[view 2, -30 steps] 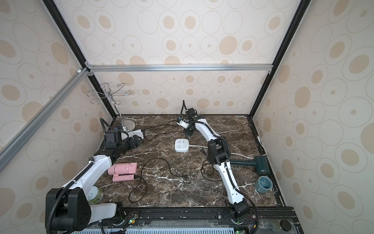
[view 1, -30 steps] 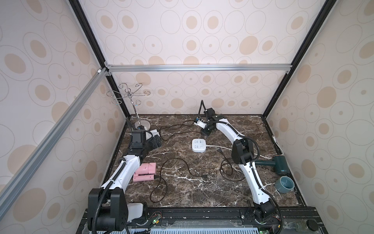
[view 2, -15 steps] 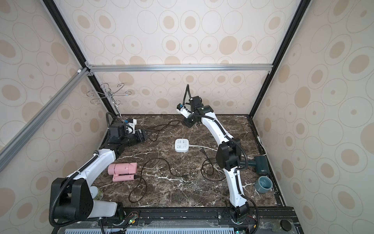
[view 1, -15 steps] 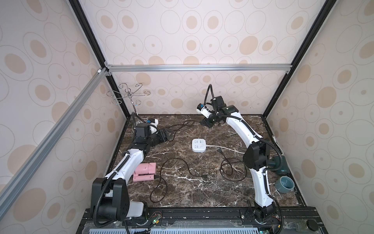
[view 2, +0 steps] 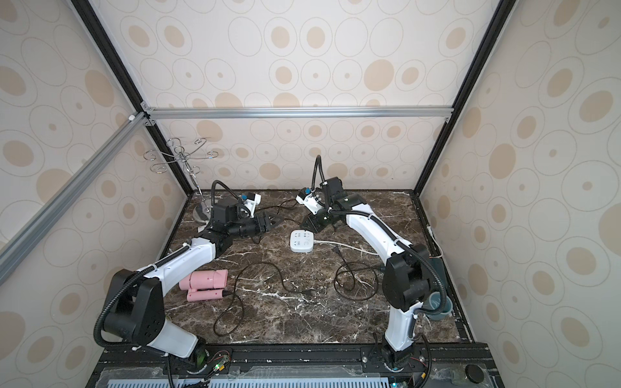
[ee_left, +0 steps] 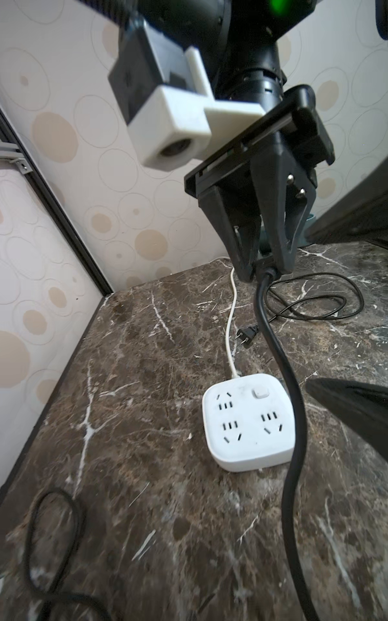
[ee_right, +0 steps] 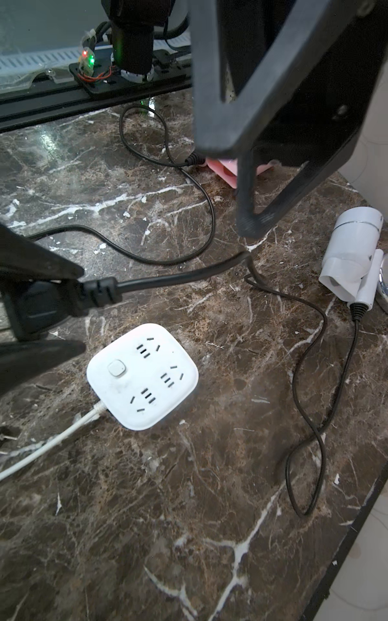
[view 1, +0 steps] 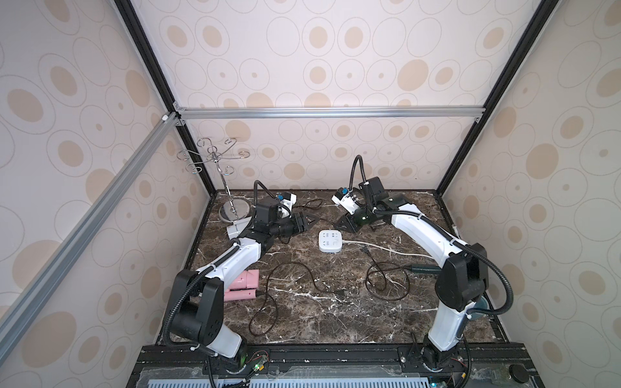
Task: Charge the blow dryers
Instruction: Pick up the plug from the center of the board.
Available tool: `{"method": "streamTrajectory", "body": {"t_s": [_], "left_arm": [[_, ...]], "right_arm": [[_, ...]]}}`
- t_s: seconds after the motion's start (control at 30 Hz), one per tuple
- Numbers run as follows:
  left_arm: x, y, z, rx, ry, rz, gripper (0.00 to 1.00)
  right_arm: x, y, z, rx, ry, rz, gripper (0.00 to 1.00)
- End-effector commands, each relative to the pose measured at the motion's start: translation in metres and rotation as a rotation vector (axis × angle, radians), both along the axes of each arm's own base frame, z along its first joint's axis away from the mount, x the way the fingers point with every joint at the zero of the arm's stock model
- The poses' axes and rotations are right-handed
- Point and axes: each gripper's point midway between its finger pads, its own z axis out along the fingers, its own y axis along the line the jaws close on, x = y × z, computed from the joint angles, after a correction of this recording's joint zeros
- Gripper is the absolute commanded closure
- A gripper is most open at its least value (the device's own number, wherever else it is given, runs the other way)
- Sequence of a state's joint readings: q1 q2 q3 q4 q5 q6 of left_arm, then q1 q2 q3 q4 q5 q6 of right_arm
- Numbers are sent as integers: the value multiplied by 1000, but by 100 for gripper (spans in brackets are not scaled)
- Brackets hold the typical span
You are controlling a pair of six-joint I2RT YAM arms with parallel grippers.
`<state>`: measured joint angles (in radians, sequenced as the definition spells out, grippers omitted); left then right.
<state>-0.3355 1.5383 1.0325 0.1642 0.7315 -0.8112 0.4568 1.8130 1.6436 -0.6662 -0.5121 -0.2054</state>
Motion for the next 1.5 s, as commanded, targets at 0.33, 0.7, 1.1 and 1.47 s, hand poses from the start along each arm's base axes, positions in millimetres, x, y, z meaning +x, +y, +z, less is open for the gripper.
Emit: {"method": "streamTrajectory", "body": {"t_s": [0.33,0.7,1.1,1.47], "left_arm": [[6,-31,0,-50,11,-17,41],[16,-46,3,-129,35,-33,82],[28,-29,-9,29,101,98,100],[37,-26,-16,84,143,161,100]], "right_arm": [[-34,15,11,141,29,56,100],[-49,34,9,277,116,103,100],[-48,21,22,181,81,24,55],[-43,23,28,-51,-119,-76,46]]}}
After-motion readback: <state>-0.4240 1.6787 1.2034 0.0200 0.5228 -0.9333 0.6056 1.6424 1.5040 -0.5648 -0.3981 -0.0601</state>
